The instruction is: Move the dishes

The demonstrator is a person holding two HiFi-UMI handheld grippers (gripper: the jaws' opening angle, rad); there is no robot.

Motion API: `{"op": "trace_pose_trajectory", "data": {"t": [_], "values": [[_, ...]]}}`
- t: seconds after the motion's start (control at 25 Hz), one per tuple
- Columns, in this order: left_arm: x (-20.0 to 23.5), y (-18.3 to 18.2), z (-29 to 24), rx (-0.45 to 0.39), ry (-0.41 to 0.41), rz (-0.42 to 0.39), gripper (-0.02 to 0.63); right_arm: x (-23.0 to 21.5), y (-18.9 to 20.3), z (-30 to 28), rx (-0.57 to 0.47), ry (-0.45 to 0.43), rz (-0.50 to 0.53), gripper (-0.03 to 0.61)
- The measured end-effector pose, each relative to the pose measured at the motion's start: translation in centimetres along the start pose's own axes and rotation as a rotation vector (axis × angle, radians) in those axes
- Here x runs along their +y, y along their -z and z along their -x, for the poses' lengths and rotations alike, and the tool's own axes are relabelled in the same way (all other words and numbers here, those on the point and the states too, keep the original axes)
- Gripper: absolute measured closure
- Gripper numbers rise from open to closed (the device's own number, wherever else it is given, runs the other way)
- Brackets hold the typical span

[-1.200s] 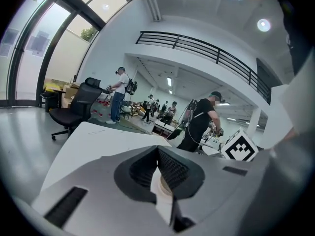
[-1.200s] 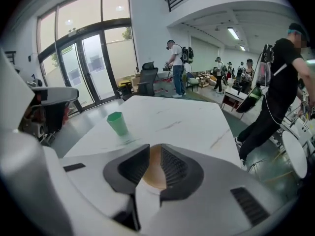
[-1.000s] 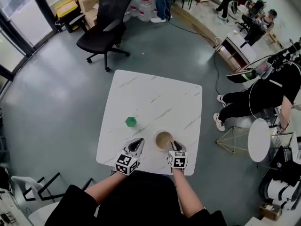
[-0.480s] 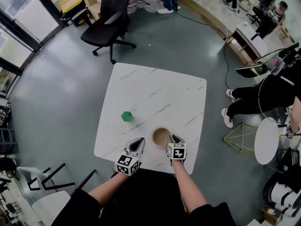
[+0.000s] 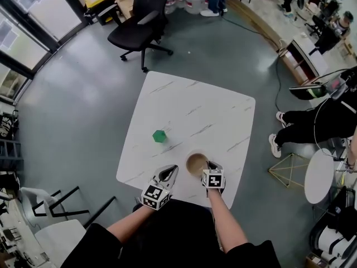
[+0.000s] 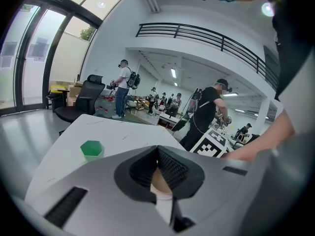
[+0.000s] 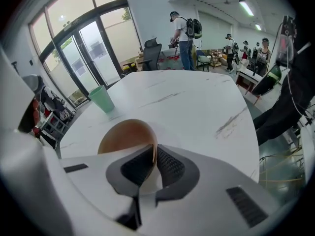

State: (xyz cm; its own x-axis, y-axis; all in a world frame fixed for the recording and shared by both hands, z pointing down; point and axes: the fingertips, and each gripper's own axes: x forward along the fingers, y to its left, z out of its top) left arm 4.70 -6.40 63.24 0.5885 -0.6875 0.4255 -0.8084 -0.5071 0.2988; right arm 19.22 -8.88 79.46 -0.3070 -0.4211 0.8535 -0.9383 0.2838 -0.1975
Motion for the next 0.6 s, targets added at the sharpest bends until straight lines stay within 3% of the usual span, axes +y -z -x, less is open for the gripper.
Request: {"op": "trace_pose_trajectory", "data": {"t": [0.12, 0.44, 0.6], "values": [[0.4, -0.5, 0.8, -0.003, 0.020, -0.056, 0.598, 0.9, -0.6, 0.7, -0.020, -0.013, -0.021, 0.548], [3.9, -0.2, 3.7, -0.018, 0.040, -0.012, 0.598, 5.4, -3.4, 1.9, -0.094, -0.041, -0.095, 0.549], [6.1, 0.6, 5.7, -0.018, 0.048, -0.043, 0.598, 9.2, -4.2, 0.6, -0.093, -0.067, -0.105, 0.549]]}}
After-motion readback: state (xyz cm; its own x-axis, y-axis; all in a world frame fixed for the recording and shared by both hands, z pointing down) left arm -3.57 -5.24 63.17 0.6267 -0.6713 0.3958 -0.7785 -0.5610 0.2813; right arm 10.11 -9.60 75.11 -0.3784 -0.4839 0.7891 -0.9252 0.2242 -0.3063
